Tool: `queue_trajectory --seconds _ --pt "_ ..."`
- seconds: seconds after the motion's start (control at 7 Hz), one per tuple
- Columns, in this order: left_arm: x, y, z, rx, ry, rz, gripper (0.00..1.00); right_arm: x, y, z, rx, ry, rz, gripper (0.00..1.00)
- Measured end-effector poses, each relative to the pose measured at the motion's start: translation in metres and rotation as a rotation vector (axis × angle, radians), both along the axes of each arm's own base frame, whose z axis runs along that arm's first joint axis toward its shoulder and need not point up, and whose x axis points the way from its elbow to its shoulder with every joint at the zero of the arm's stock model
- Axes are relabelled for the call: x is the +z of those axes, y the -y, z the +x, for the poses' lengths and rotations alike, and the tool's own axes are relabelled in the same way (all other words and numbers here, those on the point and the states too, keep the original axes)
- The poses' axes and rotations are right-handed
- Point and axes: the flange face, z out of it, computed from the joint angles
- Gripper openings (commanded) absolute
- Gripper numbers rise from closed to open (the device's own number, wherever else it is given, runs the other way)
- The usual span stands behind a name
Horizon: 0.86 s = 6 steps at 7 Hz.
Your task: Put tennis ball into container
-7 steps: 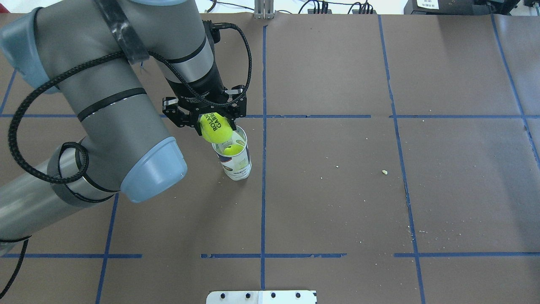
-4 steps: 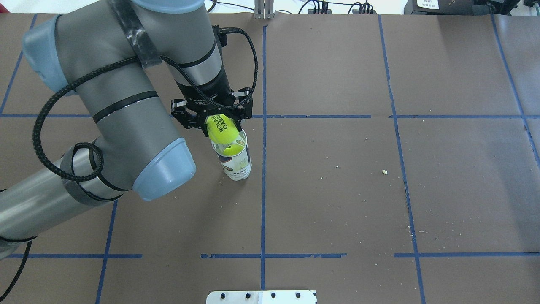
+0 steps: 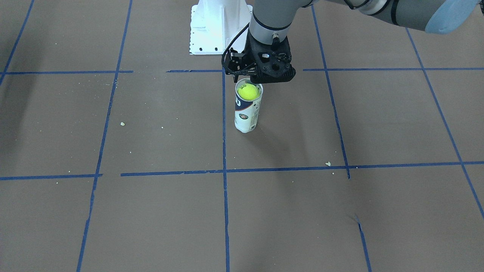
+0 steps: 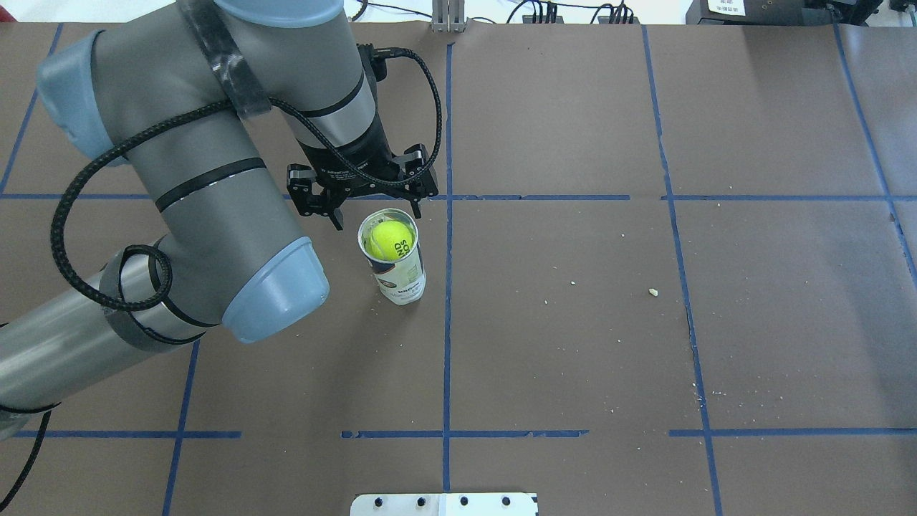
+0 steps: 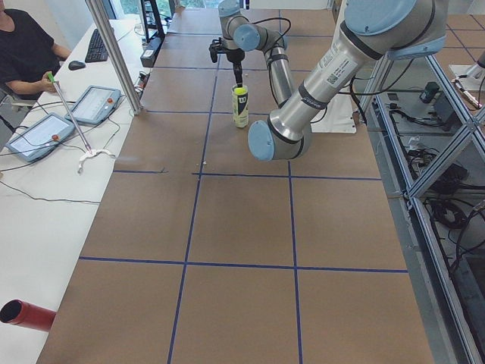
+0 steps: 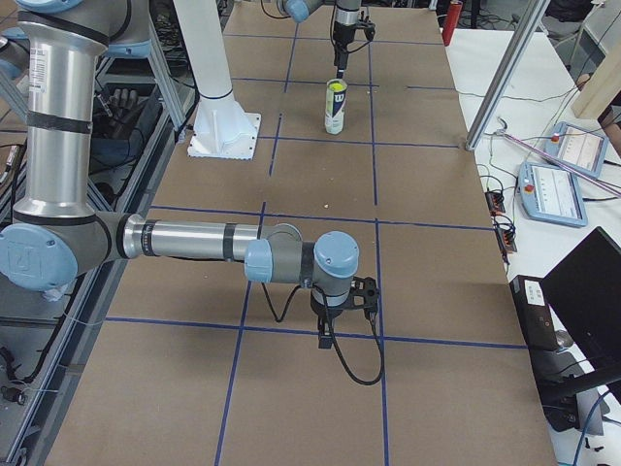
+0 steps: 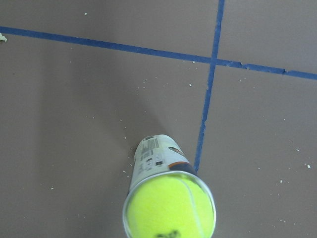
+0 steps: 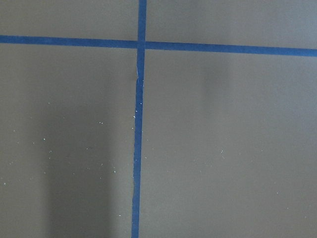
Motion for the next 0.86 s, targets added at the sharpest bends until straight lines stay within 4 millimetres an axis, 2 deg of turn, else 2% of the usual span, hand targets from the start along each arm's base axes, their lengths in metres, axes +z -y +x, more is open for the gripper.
queue_trajectory --seconds 0.29,0.43,0.57,0.71,0.86 --pt "0.004 -0.004 -0.009 0.002 -0.008 0.018 1.0 0.0 0.0 0.0 0.0 0.0 0.0 1.0" --pt "0.016 0.0 -0.023 0.022 -0.006 0.065 1.0 0.0 0.0 0.0 0.0 0.0 -0.001 1.0" --pt "0.037 0.021 -0.054 0.06 0.009 0.166 1.0 0.0 0.0 0.0 0.0 0.0 0.0 1.0" --pt "0.064 0.047 -0.093 0.094 0.037 0.266 1.0 0.0 0.0 0.0 0.0 0.0 0.0 1.0" --pt "0.097 0.071 -0.133 0.126 0.065 0.358 1.0 0.0 0.0 0.0 0.0 0.0 0.0 1.0"
